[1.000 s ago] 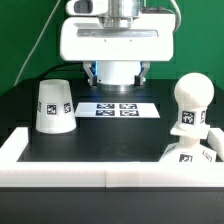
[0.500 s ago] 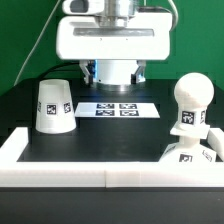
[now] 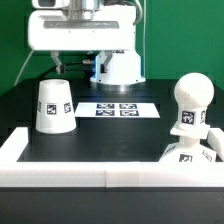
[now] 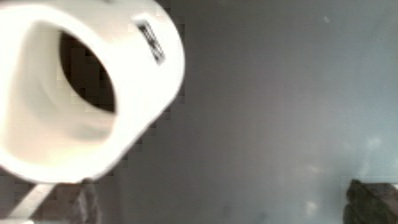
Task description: Assemble lamp
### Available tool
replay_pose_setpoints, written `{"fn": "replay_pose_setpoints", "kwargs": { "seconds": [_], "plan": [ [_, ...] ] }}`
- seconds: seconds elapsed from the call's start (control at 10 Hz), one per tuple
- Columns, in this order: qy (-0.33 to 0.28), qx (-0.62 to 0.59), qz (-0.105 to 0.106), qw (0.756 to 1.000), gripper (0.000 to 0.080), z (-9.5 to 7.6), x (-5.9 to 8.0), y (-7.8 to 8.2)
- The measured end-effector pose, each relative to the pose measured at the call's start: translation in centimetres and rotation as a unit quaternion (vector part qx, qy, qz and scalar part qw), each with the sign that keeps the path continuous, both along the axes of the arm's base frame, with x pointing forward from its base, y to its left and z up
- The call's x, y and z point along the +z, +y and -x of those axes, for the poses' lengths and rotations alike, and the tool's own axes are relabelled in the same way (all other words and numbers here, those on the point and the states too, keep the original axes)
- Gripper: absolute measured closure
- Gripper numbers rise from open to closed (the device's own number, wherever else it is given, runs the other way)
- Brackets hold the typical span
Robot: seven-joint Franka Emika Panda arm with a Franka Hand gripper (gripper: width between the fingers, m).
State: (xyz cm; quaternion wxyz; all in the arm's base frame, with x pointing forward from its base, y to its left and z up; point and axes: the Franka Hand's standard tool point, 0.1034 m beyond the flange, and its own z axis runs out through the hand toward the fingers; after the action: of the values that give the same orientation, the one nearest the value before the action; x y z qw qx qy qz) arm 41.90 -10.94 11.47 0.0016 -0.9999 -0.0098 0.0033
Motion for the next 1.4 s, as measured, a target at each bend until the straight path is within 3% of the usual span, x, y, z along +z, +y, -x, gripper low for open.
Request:
{"fn": "replay_pose_setpoints", "kwargs": {
  "seconds": [0.3, 1.4],
  "plan": [
    [-0.002, 0.005, 0.004, 1.0, 0.0101, 0.49, -0.91, -0.36],
    [-0.007, 0.025, 0.003, 1.0, 0.0101, 0.34, -0.93, -0.4]
  ]
}}
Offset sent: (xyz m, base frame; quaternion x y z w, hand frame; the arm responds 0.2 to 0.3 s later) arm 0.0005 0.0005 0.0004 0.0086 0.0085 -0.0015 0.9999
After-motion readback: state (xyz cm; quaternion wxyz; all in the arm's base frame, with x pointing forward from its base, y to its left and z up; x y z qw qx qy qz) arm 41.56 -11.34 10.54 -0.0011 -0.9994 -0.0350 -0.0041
